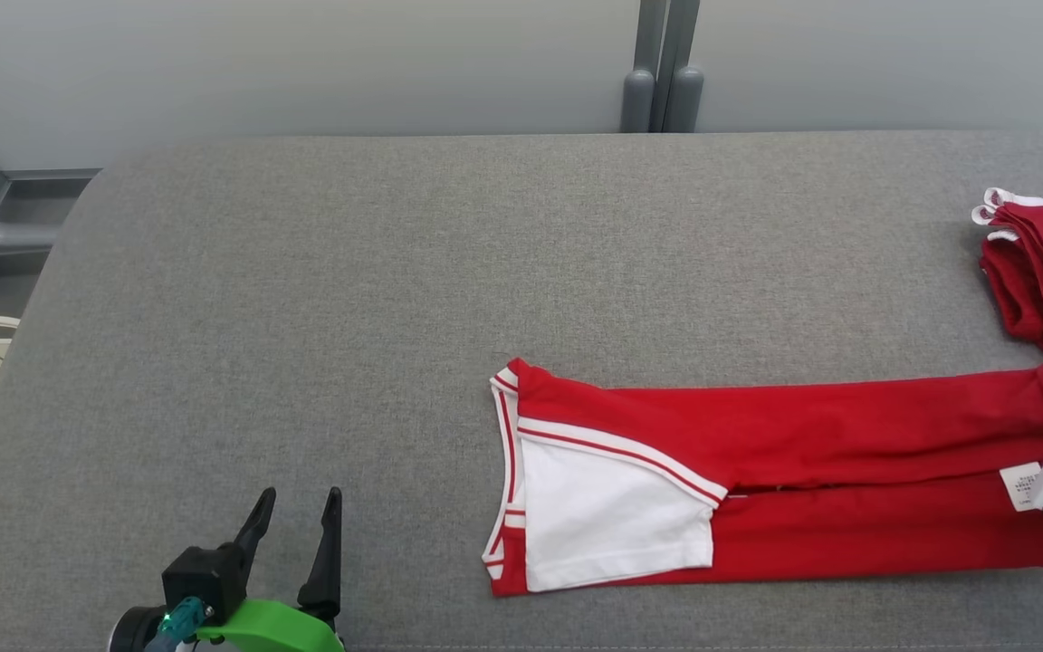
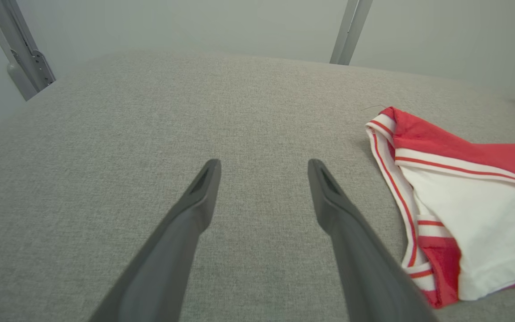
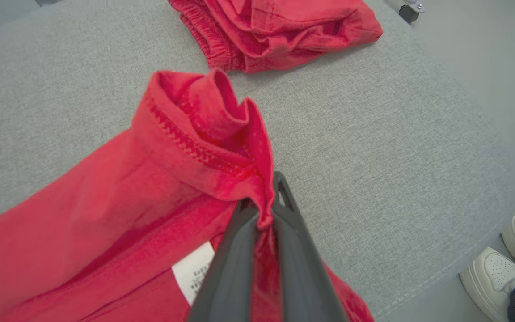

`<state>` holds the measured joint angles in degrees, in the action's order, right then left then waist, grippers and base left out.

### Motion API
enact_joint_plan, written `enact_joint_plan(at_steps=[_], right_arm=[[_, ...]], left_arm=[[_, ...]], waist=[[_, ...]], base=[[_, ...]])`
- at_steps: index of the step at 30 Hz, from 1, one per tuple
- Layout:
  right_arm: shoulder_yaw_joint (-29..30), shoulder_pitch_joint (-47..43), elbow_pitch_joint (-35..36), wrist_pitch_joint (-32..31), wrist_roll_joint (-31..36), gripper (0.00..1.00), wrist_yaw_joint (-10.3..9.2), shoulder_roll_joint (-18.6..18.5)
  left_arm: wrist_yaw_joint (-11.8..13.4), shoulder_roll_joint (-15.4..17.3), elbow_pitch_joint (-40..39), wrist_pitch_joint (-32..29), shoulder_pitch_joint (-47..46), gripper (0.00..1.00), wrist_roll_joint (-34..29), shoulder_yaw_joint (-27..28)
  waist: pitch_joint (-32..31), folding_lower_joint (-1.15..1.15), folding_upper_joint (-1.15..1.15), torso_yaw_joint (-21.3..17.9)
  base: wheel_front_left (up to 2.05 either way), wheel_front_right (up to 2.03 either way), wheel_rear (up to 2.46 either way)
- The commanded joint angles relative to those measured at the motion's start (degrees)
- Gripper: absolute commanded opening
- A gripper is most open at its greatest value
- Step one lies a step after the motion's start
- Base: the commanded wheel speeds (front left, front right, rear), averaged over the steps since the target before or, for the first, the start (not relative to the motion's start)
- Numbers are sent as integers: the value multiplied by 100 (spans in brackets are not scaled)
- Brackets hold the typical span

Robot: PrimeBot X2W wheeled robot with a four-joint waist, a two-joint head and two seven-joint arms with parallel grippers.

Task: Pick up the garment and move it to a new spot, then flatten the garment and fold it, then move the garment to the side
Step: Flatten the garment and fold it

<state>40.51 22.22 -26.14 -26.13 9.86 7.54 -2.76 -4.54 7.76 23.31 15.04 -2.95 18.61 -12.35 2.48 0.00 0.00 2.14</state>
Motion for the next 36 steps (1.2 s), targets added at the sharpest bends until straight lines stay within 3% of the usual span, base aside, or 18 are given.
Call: enact_joint_plan(at_steps=[1, 5, 7, 19, 36], right_arm=[[-5, -14, 138, -82, 20, 0, -11, -27], [-368, -42, 308, -380, -282, 0, -10, -20], [-702, -74, 273, -542, -738, 0, -10, -19], [-3112, -159, 472, -869, -2589, 0, -9, -23], [-5506, 764, -1038, -89, -4282, 0, -7, -21]], left_arm=[[-23, -12, -1, 22, -9, 100, 20, 4], [-34, -27, 27, 22, -42, 100, 31, -7], [-33, -34, 31, 22, -32, 100, 46, 2], [-46, -39, 77, 22, -26, 100, 54, 3], [-98, -86, 152, 22, -158, 100, 54, -51]], waist=[[0, 0, 0, 5], [-25, 0, 0, 31], [-47, 0, 0, 42], [-158, 0, 0, 128], [-50, 0, 0, 597]], base=[[0, 0, 0], [0, 0, 0], [0, 0, 0], [0, 0, 0], [0, 0, 0]])
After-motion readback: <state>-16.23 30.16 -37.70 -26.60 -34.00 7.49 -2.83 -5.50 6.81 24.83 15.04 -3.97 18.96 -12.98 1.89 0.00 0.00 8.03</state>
